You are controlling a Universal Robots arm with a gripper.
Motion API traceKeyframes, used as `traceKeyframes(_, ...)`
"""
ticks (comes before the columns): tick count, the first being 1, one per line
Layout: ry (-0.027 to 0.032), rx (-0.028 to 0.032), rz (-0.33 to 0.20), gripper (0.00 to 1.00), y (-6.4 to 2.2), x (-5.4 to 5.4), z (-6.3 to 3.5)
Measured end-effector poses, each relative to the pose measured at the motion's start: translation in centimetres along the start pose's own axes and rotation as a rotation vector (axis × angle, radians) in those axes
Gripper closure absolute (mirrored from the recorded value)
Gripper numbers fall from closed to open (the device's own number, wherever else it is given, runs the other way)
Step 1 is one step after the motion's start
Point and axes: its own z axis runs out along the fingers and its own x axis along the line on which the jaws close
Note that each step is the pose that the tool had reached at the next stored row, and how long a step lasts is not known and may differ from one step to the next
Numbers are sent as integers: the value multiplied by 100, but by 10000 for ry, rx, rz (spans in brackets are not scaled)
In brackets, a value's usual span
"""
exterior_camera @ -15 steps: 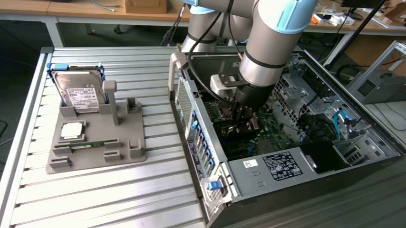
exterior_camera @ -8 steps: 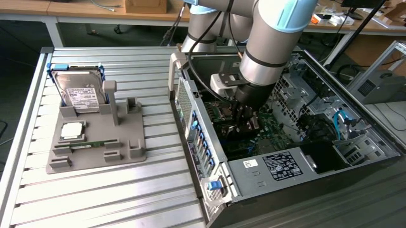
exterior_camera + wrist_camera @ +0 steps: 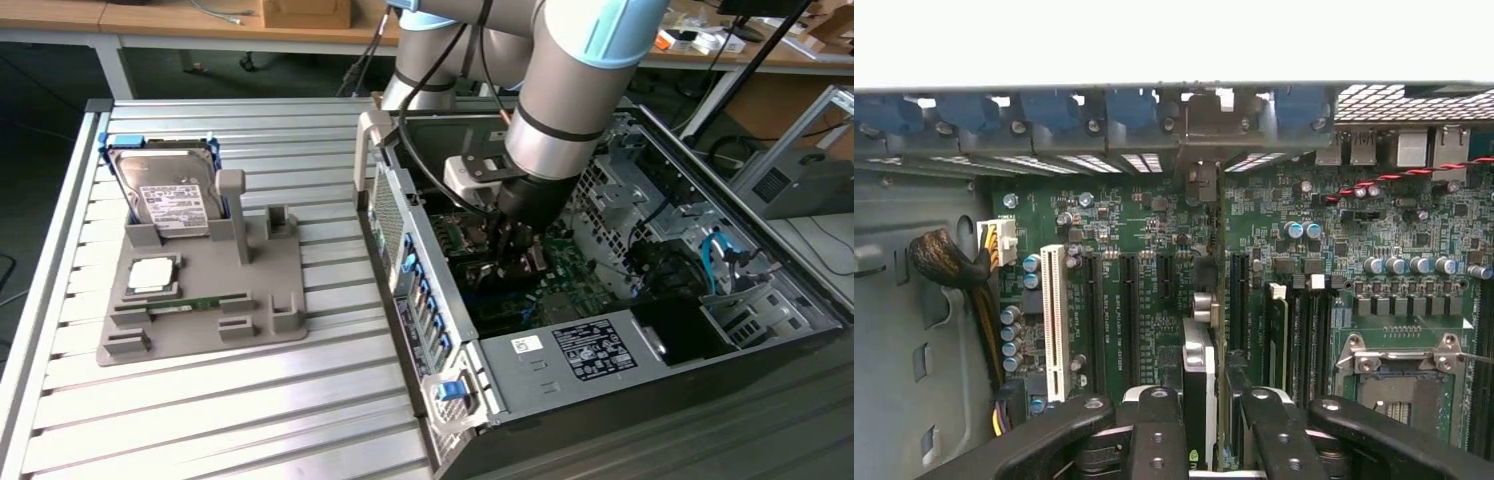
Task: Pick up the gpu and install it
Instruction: 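Insert the gpu into the slot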
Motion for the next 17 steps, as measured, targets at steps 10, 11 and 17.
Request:
traceKeyframes(10,165,1,17,73,0,-21,1)
traceKeyframes(11,166,1,14,73,-1,-23,1)
traceKeyframes(17,164,4,-5,73,12,-27,0)
